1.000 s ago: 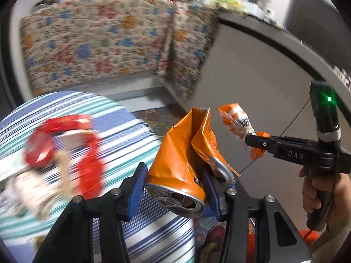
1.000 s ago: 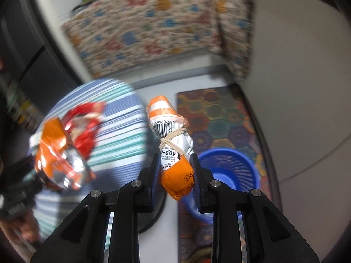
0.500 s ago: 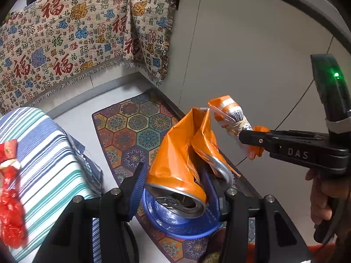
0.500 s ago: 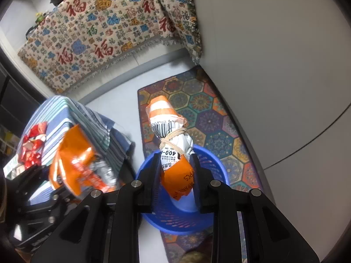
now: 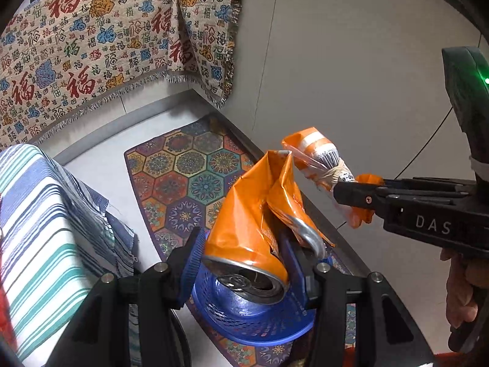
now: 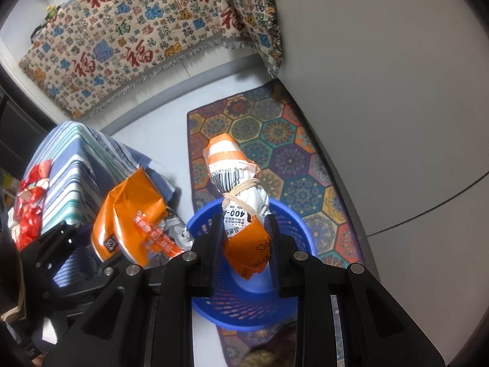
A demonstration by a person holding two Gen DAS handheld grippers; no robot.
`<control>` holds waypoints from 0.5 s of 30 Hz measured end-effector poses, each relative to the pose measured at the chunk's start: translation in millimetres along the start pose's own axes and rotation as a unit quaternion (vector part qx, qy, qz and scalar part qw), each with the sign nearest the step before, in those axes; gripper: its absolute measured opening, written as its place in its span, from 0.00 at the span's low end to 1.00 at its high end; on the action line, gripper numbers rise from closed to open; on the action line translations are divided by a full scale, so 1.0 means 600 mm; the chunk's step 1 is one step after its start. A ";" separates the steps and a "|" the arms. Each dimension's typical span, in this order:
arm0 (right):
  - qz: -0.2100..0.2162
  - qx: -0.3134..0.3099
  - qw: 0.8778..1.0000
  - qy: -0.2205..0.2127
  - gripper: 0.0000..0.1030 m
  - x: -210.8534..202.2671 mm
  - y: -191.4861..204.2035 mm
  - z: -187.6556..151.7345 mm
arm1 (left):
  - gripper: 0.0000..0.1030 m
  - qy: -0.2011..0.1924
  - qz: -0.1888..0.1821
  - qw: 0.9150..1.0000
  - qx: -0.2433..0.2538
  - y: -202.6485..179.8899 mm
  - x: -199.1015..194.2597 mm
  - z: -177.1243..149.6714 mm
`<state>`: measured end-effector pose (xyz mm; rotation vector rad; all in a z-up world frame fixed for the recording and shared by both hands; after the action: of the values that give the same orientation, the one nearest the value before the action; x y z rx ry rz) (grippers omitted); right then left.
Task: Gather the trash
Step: 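Carry both items over the blue wastebasket and open both tools to drop them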
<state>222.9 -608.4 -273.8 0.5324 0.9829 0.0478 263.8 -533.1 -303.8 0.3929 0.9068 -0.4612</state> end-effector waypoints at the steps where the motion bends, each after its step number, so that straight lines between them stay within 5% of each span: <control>1: 0.001 0.001 1.000 0.000 0.26 0.001 0.000 0.000 | 0.50 0.001 -0.002 1.000 0.001 -0.001 0.004 -0.001; 4: 0.003 0.007 1.000 -0.008 0.35 0.002 -0.004 0.003 | 0.54 0.007 -0.014 1.000 0.005 -0.010 0.017 -0.005; 6: 0.004 0.015 1.000 -0.015 0.49 -0.001 -0.009 0.006 | 0.68 0.012 -0.025 1.000 0.001 -0.017 0.030 -0.009; 15: -0.008 0.034 0.998 -0.051 0.60 -0.034 -0.028 0.019 | 0.79 0.030 -0.029 0.999 0.028 -0.053 0.068 -0.020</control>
<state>217.2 -633.1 -260.6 0.5842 0.8904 -0.0264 260.8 -562.4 -348.2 0.4353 0.9668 -0.5311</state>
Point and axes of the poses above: each gripper's, at about its wrist camera, not at the fingertips, and x roughly the way its jaws point, y to its left, z to its top, the point moved 9 cm from there along x, roughly the way its jaws point, and after that the axes turned 15 degrees about z, right-handed, at the moved point
